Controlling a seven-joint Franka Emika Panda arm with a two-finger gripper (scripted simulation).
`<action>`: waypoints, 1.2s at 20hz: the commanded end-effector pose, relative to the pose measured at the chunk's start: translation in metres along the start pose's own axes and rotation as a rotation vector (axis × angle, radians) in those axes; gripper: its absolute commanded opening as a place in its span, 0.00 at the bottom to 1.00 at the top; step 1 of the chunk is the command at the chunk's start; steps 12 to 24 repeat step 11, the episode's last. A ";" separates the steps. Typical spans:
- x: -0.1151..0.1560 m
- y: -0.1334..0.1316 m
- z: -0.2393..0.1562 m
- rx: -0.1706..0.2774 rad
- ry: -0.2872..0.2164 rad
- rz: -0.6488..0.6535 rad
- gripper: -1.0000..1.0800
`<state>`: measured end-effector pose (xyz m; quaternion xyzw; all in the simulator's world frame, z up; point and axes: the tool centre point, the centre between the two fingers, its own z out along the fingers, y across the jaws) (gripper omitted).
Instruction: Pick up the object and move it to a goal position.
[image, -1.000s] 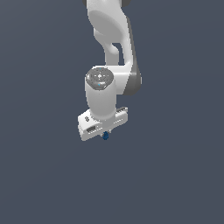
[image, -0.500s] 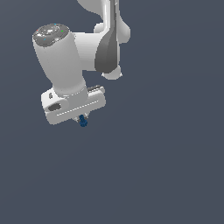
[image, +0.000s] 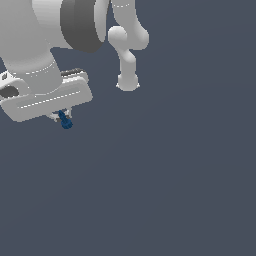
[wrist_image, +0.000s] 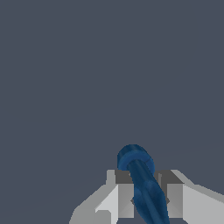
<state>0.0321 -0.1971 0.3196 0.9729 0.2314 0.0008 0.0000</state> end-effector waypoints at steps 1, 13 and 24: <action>-0.007 0.011 -0.013 0.001 -0.001 -0.002 0.00; -0.015 0.026 -0.029 0.001 -0.001 -0.002 0.00; -0.015 0.026 -0.029 0.001 -0.001 -0.002 0.00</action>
